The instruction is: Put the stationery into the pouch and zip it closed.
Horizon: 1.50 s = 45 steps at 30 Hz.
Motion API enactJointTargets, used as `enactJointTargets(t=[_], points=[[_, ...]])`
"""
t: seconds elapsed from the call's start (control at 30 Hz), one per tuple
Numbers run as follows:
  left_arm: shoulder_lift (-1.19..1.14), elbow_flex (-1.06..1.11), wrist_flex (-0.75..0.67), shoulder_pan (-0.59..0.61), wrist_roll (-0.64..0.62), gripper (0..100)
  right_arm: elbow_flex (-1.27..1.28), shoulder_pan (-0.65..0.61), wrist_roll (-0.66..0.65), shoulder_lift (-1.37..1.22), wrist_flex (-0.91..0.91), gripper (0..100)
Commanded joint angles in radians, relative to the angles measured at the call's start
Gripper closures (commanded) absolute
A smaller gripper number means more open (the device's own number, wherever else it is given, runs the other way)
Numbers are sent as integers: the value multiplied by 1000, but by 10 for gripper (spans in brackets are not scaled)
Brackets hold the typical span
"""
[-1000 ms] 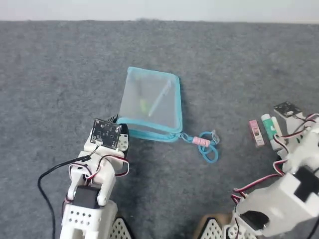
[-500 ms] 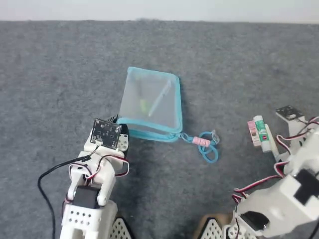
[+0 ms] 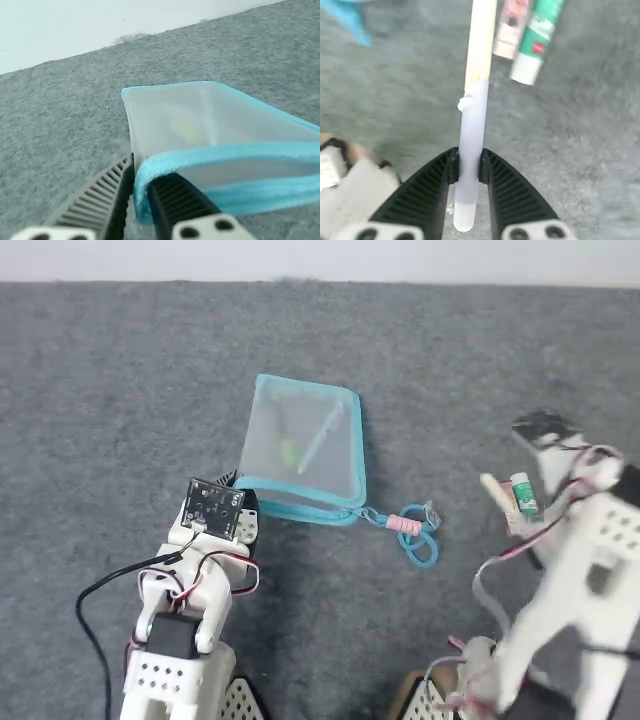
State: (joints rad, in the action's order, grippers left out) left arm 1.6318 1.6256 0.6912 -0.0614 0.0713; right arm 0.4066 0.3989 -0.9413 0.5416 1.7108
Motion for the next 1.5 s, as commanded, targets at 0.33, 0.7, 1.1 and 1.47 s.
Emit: enactJointTargets(t=[0.33,0.7,1.1,1.47], points=[[11,-19,-34,35,-75,988,80,-596,255,234,87,992],[9,-15,-51,38,-100,988,54,-946,407,182,85,992],[9,-15,-51,37,-98,988,-14,-1004,410,282,88,992],[9,-15,-49,37,-98,988,25,-1046,425,128,84,992]])
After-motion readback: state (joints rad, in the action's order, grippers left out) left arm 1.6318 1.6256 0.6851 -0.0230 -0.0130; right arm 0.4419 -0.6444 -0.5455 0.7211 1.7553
